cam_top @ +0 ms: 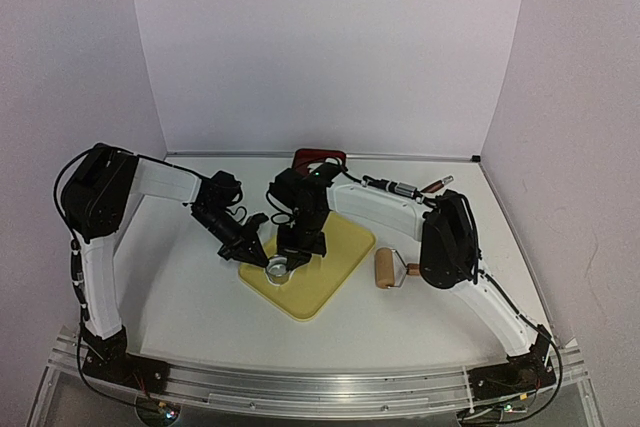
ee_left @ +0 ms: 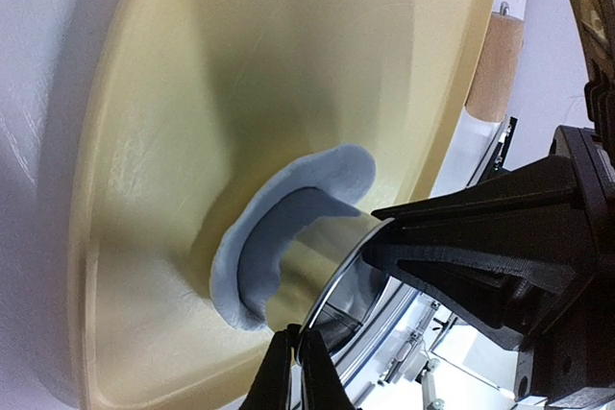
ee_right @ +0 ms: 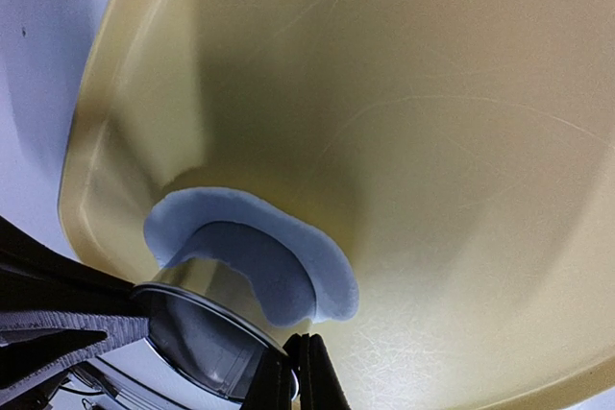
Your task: Roll out the dumpling wrappers from the dough
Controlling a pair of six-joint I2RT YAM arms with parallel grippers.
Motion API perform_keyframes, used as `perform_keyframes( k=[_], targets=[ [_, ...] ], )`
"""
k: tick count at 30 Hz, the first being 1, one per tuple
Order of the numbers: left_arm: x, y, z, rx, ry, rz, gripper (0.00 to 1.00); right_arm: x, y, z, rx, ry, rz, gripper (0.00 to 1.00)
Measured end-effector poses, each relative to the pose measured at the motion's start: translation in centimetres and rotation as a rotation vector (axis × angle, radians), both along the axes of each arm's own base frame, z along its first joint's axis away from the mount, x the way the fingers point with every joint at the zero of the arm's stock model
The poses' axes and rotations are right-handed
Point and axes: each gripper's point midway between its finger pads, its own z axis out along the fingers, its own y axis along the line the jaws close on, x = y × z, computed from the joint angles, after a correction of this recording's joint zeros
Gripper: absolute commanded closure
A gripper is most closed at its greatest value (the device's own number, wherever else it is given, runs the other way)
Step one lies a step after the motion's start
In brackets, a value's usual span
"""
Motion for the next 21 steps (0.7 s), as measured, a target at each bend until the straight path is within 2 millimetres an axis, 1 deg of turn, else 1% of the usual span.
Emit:
perform_keyframes(
  k=[12,21],
  targets=[
    [0.03,0.00,-0.17,-0.021,0.044,-0.009,1.00,0.02,-0.03,-0.13,0.002,0.016,0.004,1.00],
    [0.01,0.01,-0.20,-0.031,0.044,-0.013,1.00,0.03,-0.06,-0.07,0.002,0.012,0.007,1.00]
  ],
)
